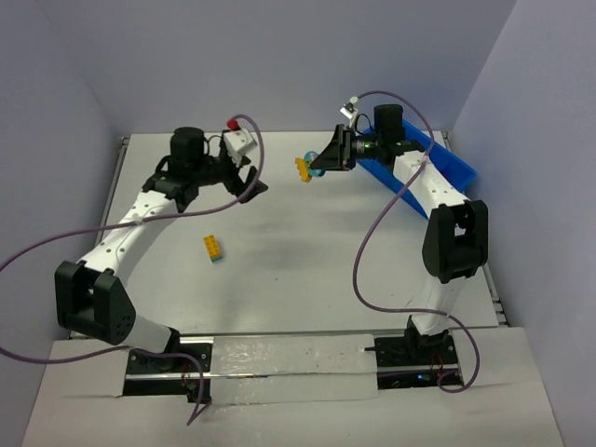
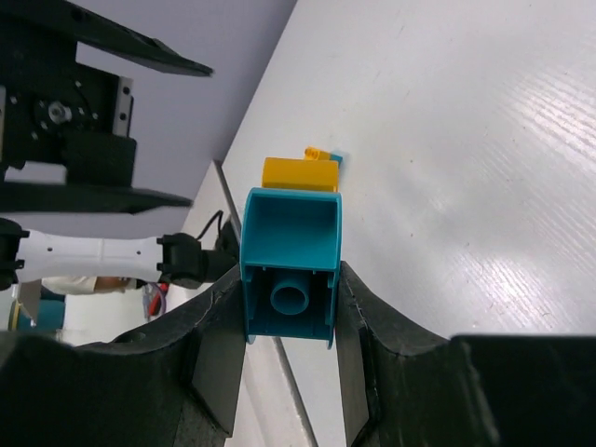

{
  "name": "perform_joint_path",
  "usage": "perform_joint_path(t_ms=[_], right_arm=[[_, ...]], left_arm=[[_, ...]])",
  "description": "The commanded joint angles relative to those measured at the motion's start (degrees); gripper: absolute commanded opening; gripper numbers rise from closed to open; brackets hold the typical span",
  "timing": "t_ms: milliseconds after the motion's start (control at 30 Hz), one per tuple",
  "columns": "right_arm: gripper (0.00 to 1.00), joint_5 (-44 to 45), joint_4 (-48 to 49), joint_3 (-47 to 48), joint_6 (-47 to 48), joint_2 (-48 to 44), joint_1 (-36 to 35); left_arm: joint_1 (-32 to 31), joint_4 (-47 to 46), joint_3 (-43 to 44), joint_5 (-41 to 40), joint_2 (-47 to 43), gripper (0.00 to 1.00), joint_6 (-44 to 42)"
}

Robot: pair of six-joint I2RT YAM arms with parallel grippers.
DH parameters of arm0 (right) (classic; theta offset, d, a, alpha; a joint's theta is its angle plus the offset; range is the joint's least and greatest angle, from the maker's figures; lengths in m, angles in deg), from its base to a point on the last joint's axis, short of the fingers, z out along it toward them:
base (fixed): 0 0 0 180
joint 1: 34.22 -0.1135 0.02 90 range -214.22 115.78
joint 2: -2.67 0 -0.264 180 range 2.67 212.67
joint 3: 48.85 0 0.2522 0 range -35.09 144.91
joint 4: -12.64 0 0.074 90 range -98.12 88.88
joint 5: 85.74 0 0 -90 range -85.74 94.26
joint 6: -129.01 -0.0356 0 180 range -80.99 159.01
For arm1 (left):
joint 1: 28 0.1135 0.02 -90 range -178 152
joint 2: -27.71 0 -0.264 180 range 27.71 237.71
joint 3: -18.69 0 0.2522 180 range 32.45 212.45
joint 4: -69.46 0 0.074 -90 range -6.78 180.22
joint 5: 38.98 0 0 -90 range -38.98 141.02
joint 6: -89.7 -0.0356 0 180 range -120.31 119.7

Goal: Sort the legos into containers by color

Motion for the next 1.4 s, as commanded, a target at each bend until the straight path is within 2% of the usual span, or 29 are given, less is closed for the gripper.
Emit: perform_joint_path(t_ms=[0, 33, 100, 133, 200, 267, 300, 500, 767, 1000, 1167, 1267, 1367], right_arm=[[0.00, -4.51, 12.04, 1.69, -5.02, -1.05, -0.31], [0.00, -4.58, 13.16, 1.25, -6.95, -1.46, -0.31], [0.00, -4.87, 19.78, 0.97, -11.08, -1.77, -0.45], [0.00, -5.02, 21.40, 1.46, -12.33, -1.65, -0.75], [0.00, -5.39, 23.78, 1.93, -13.82, -1.60, -1.29], [0.00, -5.85, 24.97, 2.16, -14.62, -1.80, -2.26], [0.00, -6.39, 26.08, 2.14, -15.06, -1.95, -2.66], [0.00, -8.02, 29.70, 1.14, -17.68, -2.44, -5.27], [0.00, -8.36, 29.87, 1.58, -17.68, -2.00, -7.15], [0.00, -9.23, 30.87, 2.89, -18.95, -1.21, -8.42], [0.00, -9.33, 30.84, 3.17, -18.65, -1.12, -8.83], [0.00, -9.19, 30.27, 3.92, -17.96, -0.87, -9.04], [0.00, -8.78, 28.47, 4.72, -16.39, -0.48, -9.21]], left_arm=[[4.10, -0.61, 3.85, 13.91, -0.71, 0.99, 14.58], [5.28, -0.37, 4.07, 15.91, 0.38, 0.99, 17.16], [8.81, -2.92, 5.73, 24.96, 4.32, 0.99, 25.75], [10.32, -8.15, 5.61, 29.47, 6.35, 0.97, 34.40], [12.28, -21.90, 3.68, 35.30, 9.11, 0.94, 48.00], [12.92, -44.40, -0.63, 36.65, 10.39, 0.93, 69.52], [12.93, -49.70, -1.40, 36.69, 11.04, 0.93, 73.55], [11.88, -66.00, -1.01, 36.68, 15.21, 0.93, 85.89], [9.67, -70.27, 1.32, 37.36, 17.31, 0.94, 88.20], [8.35, -60.32, 3.36, 35.97, 17.80, 0.93, 79.80], [7.63, -58.04, 4.69, 36.05, 18.38, 0.90, 78.34], [7.03, -59.29, 5.59, 36.80, 19.22, 0.81, 79.04], [6.64, -59.49, 6.12, 37.39, 19.51, 0.77, 79.10]])
